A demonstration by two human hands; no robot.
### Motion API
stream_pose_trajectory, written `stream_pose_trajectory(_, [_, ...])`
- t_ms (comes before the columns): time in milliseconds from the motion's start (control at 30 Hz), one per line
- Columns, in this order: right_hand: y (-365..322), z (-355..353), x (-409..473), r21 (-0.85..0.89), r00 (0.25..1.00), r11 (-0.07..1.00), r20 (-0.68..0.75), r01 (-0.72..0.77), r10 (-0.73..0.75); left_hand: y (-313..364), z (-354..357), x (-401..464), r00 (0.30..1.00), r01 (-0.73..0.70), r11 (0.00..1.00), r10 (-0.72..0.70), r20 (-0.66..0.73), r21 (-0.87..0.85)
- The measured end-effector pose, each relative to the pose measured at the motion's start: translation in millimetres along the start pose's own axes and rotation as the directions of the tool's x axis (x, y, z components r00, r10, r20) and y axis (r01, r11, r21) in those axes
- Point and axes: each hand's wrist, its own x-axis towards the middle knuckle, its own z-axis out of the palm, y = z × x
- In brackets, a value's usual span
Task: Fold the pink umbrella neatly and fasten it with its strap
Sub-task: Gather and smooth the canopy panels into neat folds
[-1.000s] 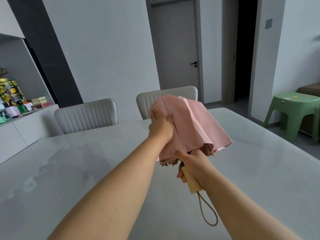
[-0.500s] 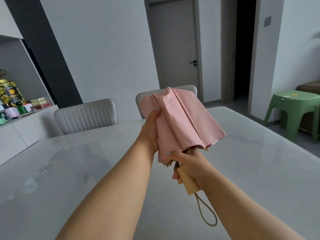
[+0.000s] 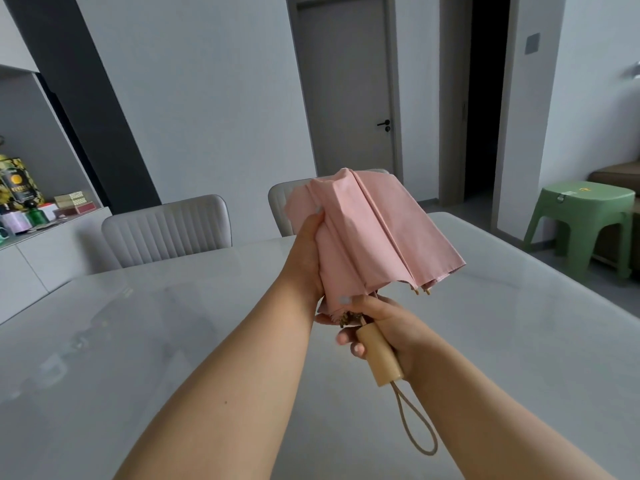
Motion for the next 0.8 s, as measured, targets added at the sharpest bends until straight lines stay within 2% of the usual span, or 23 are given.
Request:
stream_pose_trajectory(200, [-0.6, 1.2, 0.4, -0.069, 0.992, 0.995, -0.092, 0.079, -0.085, 5.9, -6.3, -1.9, 0.998, -0.027, 0.990, 0.034, -0.046, 0.139])
stream_pose_trajectory(267, [-2.5, 0.1, 0.7, -0.096, 0.989, 0.992, -0.119, 0.078, -0.089, 14.1, -7.7, -2.8, 0.982, -0.041, 0.966, 0.085, -0.167, 0.254])
stream_pose_trajectory(300, [-3.1, -0.7, 0.9, -0.111, 0.987, 0.991, -0.133, 0.076, -0.090, 21.8, -7.9, -2.0, 0.948, -0.059, 0.942, 0.156, -0.276, 0.330])
stream_pose_trajectory(333, [-3.4, -1.6, 1.0, -0.127, 0.985, 0.989, -0.143, 0.073, -0.091, 32.9, -7.6, -0.9, 0.891, -0.103, 0.900, 0.273, -0.363, 0.424])
stream_pose_trajectory(367, [-3.3, -2.6, 1.4, -0.140, 0.985, 0.988, -0.146, 0.071, -0.092, 46.3, -6.7, -1.4, 0.822, -0.156, 0.827, 0.412, -0.393, 0.539])
stream_pose_trajectory(433, [-2.9, -4.4, 2.0, -0.157, 0.986, 0.985, -0.139, 0.068, -0.090, 72.6, -1.1, -2.5, 0.724, -0.248, 0.592, 0.639, -0.259, 0.767])
stream_pose_trajectory(467, [-3.0, -4.8, 2.0, -0.167, 0.988, 0.984, -0.131, 0.065, -0.087, 83.5, 4.5, -5.1, 0.718, -0.276, 0.478, 0.680, -0.152, 0.834])
stream_pose_trajectory(533, [-3.1, -4.7, 1.9, -0.191, 0.990, 0.980, -0.121, 0.054, -0.078, 97.8, 15.2, -7.9, 0.785, -0.235, 0.325, 0.620, -0.019, 0.916])
stream_pose_trajectory(600, [-2.6, -4.4, 1.5, -0.209, 0.992, 0.977, -0.110, 0.044, -0.068, 105.8, 18.0, -2.8, 0.892, -0.130, 0.255, 0.453, 0.001, 0.958])
stream_pose_trajectory(633, [-1.9, -4.3, 1.5, -0.217, 0.993, 0.975, -0.104, 0.039, -0.063, 108.2, 16.5, 0.9, 0.926, -0.082, 0.262, 0.376, -0.024, 0.962])
stream_pose_trajectory(700, [-0.2, -4.6, 1.7, -0.226, 0.994, 0.974, -0.100, 0.027, -0.051, 113.1, 15.2, 3.3, 0.942, -0.070, 0.306, 0.333, -0.038, 0.949])
stream_pose_trajectory(800, [2.1, -7.1, 4.5, -0.201, 0.992, 0.980, -0.121, 0.008, -0.033, 122.4, 15.1, 2.9, 0.953, -0.119, 0.530, 0.299, -0.054, 0.840])
